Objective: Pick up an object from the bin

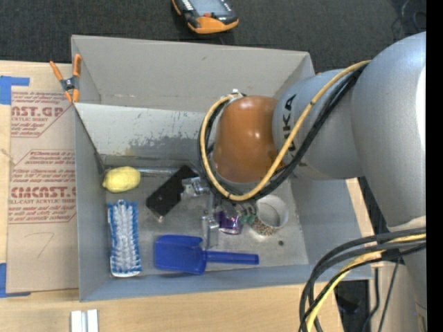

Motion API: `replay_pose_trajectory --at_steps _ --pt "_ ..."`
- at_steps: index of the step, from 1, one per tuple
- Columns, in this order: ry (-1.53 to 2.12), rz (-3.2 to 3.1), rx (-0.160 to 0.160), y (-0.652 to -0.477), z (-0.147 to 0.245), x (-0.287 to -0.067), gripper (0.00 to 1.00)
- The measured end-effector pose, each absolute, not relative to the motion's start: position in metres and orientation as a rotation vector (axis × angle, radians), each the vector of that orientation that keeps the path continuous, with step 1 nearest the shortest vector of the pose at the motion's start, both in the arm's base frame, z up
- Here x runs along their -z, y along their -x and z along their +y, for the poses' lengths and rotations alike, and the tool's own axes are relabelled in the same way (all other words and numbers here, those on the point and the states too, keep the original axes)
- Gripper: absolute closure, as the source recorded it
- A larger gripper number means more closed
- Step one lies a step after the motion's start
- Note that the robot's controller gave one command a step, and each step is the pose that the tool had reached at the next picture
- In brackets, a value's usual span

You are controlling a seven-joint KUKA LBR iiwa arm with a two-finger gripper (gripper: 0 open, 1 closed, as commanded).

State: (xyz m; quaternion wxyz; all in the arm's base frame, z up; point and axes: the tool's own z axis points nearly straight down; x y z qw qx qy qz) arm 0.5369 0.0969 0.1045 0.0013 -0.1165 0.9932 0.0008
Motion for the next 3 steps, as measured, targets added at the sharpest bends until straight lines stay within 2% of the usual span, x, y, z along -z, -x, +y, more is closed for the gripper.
replay_pose_trajectory --at_steps 1,2,3 --pt "0.33 3.113 -0.004 -0.515 0.119 -0.14 0.0" --pt "0.547 3.097 -0.004 -0.482 0.124 -0.099 0.0" --pt "0.349 3.093 -0.008 -0.485 0.126 -0.072 0.0"
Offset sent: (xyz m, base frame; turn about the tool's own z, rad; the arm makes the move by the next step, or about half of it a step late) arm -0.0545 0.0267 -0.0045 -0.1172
